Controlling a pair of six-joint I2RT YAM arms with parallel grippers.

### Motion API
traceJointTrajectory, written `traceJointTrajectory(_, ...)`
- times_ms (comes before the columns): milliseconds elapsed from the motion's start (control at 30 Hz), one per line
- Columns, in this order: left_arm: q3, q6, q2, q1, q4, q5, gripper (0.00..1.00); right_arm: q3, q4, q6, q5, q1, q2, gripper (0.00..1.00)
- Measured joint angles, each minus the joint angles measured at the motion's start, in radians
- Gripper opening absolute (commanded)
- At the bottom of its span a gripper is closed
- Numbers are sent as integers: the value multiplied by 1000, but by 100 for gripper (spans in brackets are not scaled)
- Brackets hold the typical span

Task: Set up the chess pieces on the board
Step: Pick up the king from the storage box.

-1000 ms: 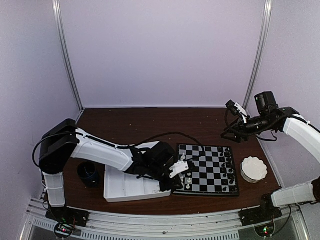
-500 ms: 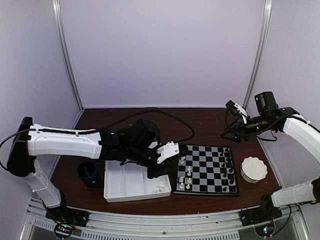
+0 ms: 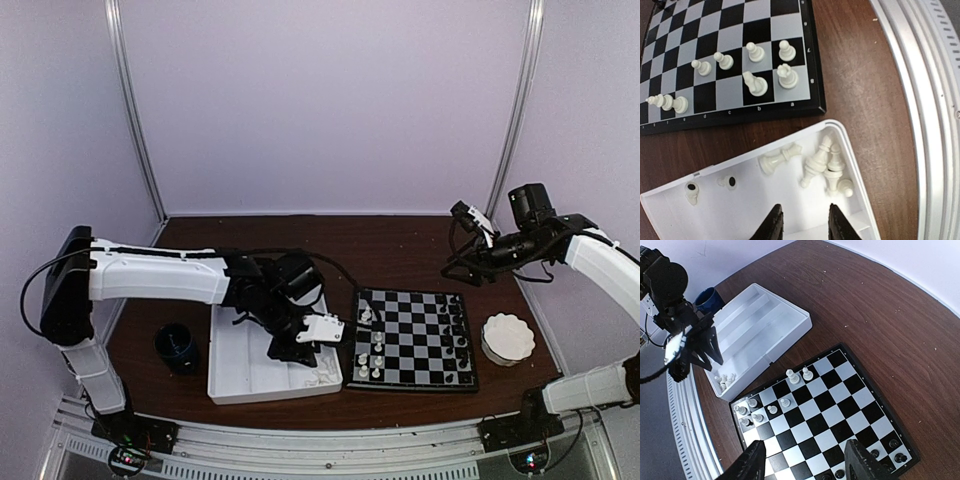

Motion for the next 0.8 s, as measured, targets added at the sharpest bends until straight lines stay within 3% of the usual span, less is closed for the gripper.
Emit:
traceJointTrajectory(167, 72, 49, 122, 0, -11, -29, 35, -5, 0, -3, -2, 0, 0, 56)
traceJointTrajectory(800, 88, 151, 226, 0, 66, -68, 36, -18, -8, -22, -4, 0, -2, 57)
